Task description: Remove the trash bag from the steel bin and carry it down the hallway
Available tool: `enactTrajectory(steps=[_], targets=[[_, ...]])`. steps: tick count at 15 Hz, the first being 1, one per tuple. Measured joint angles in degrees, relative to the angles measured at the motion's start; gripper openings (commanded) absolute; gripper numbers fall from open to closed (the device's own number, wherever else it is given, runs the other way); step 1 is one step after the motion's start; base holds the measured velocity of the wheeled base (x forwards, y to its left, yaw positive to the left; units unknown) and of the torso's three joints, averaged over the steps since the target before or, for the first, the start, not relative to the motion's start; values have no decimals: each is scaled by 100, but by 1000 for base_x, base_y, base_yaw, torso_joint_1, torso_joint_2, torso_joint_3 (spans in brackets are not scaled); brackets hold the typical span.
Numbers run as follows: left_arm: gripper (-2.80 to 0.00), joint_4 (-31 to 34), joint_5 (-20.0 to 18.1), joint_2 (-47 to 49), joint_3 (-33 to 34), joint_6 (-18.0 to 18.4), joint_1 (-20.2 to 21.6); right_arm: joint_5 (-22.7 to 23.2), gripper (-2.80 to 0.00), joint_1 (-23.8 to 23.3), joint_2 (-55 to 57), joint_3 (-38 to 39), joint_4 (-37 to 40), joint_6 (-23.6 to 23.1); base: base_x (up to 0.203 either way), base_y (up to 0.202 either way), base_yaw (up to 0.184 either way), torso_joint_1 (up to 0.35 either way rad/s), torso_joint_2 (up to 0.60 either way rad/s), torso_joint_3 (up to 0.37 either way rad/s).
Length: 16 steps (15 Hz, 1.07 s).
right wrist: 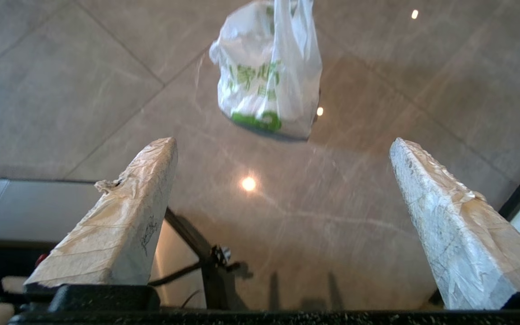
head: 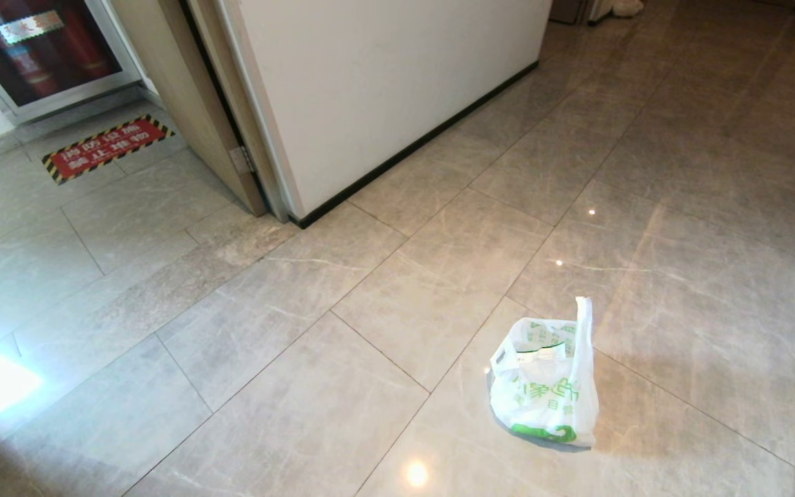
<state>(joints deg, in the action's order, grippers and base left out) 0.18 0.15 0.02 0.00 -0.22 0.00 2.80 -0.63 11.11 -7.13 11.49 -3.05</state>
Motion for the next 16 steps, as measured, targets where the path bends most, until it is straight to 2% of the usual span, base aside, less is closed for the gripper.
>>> enactTrajectory(steps=[2,4,5,16], targets=[[-280,2,-1,0,0,0,0,-146,0,15,-583,211,-179,21,0,0,0,0,0,0],[-280,-1,1,0,0,-4,0,-236,0,23,-882,446,-680,27,0,0,0,0,0,0],[-280,-2,1,0,0,0,0,-240,-280,26,-961,513,-820,22,0,0,0,0,0,0],[-280,-2,1,0,0,0,0,-206,-280,28,-1114,581,-814,-15,0,0,0,0,0,0]])
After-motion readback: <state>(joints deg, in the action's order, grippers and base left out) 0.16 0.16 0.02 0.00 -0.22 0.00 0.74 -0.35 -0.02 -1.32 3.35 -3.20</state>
